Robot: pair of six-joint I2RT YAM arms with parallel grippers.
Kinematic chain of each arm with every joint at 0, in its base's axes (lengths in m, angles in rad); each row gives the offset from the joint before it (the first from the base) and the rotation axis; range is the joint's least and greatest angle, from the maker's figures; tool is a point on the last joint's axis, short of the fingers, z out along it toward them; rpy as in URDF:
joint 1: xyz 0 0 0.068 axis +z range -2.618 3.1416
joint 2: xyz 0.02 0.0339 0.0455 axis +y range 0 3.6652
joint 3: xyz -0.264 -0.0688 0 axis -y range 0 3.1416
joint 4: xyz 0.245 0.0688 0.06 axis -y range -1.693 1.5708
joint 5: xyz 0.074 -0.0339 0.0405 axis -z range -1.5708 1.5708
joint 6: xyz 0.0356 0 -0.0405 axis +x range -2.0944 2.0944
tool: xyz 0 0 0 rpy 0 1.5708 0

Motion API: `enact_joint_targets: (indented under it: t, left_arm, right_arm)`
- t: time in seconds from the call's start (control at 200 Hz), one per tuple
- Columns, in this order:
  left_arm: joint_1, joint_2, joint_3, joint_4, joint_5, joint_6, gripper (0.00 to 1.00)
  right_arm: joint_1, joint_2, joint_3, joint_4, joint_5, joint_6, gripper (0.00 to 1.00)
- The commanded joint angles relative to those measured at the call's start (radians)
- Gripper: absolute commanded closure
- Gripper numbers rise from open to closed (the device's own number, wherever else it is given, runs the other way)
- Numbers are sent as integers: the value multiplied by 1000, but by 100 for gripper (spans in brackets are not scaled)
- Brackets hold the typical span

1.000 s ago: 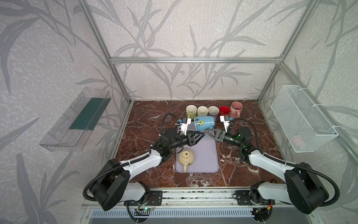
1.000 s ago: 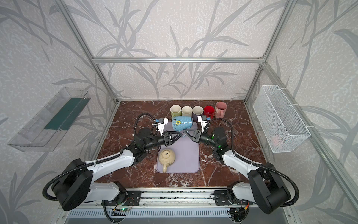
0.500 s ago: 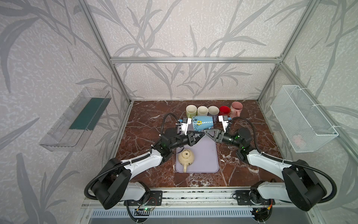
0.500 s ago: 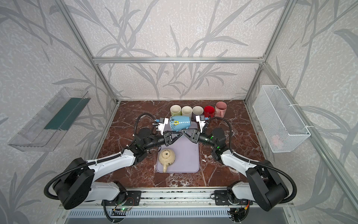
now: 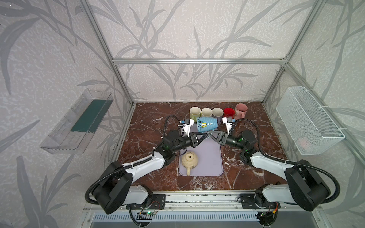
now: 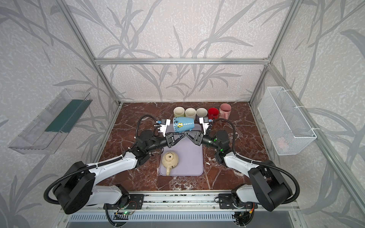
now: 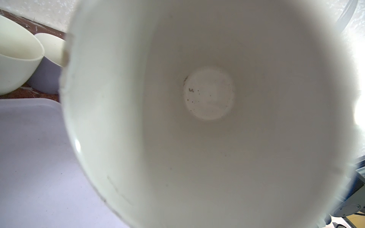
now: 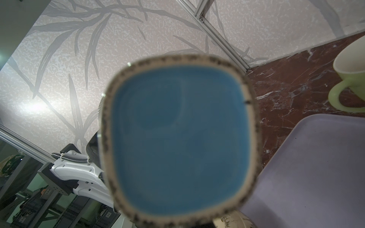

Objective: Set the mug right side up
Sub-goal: 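Grasp the blue dotted mug's rim with the left gripper beside the right gripper, then carry the blue dotted mug with the left gripper while the right gripper releases and withdraws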

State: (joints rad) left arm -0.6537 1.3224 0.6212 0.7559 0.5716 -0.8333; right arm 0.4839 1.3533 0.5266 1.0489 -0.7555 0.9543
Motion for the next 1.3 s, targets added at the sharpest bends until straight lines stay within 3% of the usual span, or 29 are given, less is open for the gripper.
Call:
enact_joint_targets:
  t: [0.0,0.16,0.33,0.615,0.945,1.295]
  left_arm:
    - [-14,-56,-7,38,-23,56,100]
    - [-14,-108,-37,-8,-62,99,100]
    - [-14,-160,-84,-33,-111,127,100]
    - [-14,-271,-110,-244,-262,208,100]
    - [-12,-342,-30,-652,-492,293,100]
    - [14,-225,201,-1062,-689,388,100]
  right_arm:
    - [32,-5,21,8,-84,-30,85]
    - [31,-5,14,-26,-81,-66,66]
    - [23,0,-3,-55,-73,-97,56]
    - [-10,17,-35,-90,-65,-125,53]
    - [-11,-79,-2,-498,23,-308,51]
    - [-9,-180,10,-753,137,-412,47]
